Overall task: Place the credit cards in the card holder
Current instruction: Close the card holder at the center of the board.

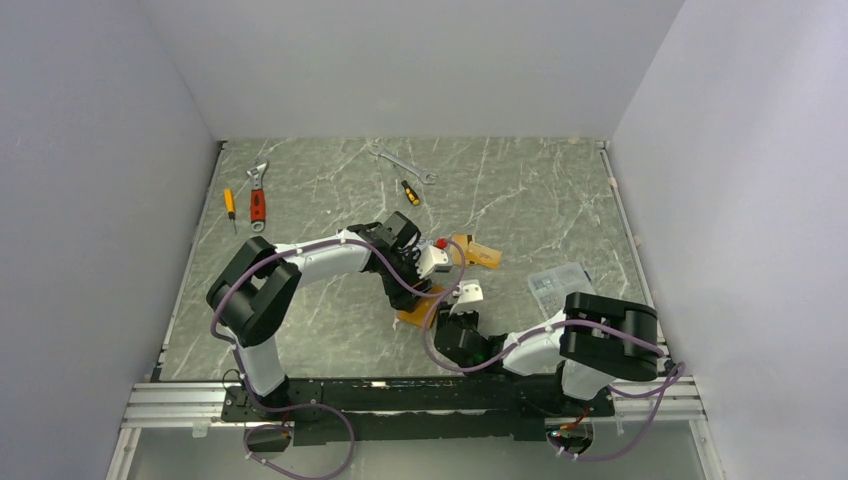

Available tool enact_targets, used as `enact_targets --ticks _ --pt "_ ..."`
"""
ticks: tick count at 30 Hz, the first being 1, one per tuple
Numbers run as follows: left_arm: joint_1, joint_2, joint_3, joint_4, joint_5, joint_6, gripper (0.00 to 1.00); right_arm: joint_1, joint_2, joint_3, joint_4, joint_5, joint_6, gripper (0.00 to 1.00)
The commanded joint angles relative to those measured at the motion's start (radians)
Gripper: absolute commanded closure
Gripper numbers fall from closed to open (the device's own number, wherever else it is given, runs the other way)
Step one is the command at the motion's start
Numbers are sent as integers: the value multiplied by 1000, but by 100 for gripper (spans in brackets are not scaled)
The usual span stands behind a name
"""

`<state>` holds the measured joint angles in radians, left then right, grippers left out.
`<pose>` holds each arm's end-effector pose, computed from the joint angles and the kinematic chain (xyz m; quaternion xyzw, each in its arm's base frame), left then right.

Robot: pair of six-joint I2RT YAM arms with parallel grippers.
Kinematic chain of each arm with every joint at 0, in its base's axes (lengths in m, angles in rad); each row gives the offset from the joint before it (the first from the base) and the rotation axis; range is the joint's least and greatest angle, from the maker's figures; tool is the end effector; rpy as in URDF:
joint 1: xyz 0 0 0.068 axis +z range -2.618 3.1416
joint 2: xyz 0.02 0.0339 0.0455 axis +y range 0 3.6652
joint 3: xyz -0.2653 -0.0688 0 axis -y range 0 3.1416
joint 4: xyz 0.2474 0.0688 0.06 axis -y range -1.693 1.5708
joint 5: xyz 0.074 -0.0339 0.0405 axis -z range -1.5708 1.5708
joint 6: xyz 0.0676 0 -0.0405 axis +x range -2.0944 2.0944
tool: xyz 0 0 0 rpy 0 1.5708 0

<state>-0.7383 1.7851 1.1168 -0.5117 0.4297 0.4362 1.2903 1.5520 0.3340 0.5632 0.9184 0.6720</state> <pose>0.2468 -0.2627 0.1413 0.5655 0.7749 -0.2353 0.1561 0.1203 0.2235 0.0973 -0.0579 0.8255 0.1084 0.5508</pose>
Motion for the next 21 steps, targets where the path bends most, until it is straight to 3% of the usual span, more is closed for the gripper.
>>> enact_targets --ticks 1,14,21 --pt "-10 22 24 -25 9 27 40 -16 -12 -31 114 109 93 54" --pt "-25 37 9 -51 -62 -4 40 -160 -5 -126 180 -47 380 56" --pt "-26 44 9 -35 -92 -52 41 -159 -134 -156 52 -72 433 57"
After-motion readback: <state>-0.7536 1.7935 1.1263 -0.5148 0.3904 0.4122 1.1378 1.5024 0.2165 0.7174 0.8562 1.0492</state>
